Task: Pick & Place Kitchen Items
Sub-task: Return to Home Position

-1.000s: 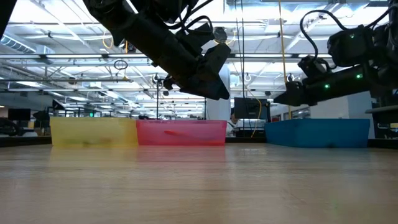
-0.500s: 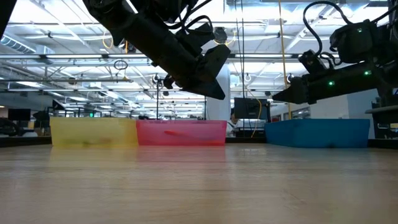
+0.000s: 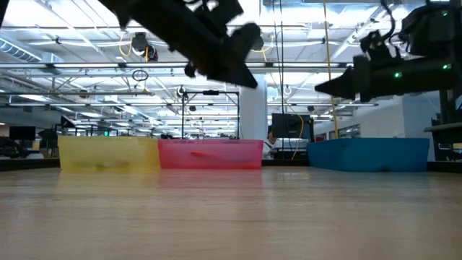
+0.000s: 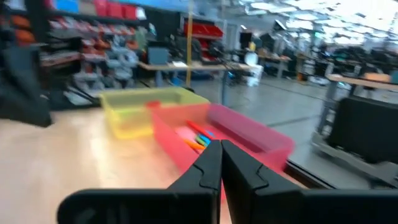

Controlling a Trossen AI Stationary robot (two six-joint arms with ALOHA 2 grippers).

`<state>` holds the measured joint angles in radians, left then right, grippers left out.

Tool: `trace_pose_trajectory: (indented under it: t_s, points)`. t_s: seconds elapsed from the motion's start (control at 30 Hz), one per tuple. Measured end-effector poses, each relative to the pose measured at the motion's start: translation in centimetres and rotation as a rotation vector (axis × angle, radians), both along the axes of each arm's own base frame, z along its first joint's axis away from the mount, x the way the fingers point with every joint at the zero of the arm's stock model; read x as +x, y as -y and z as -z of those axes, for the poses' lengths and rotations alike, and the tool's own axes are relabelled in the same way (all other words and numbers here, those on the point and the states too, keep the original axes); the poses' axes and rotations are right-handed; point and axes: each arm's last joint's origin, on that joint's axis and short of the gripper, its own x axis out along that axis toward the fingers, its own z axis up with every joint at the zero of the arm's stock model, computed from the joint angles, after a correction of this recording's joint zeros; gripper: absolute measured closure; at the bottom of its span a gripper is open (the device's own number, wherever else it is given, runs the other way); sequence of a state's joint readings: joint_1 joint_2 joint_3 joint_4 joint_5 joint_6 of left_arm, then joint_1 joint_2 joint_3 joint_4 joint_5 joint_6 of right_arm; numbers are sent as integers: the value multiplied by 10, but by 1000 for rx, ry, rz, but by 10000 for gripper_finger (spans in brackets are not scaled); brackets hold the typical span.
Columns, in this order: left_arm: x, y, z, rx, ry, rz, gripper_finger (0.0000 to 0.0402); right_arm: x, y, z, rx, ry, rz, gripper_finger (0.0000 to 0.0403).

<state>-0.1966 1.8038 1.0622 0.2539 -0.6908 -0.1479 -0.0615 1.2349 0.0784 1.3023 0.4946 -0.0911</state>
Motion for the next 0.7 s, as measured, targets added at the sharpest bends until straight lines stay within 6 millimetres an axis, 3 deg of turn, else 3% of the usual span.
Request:
trace_pose_trajectory:
  t_s: [0.17, 0.43, 0.7]
  points:
    - [-18, 8, -36, 9, 32, 38, 400, -3, -13, -7, 0, 31, -75, 402]
    - [-62, 14, -91, 6, 46, 87, 400, -5, -28, -13, 26, -25, -171, 403]
    - [-100, 18, -123, 36, 54, 114, 400, 3, -43, -39, 74, -92, -259, 403]
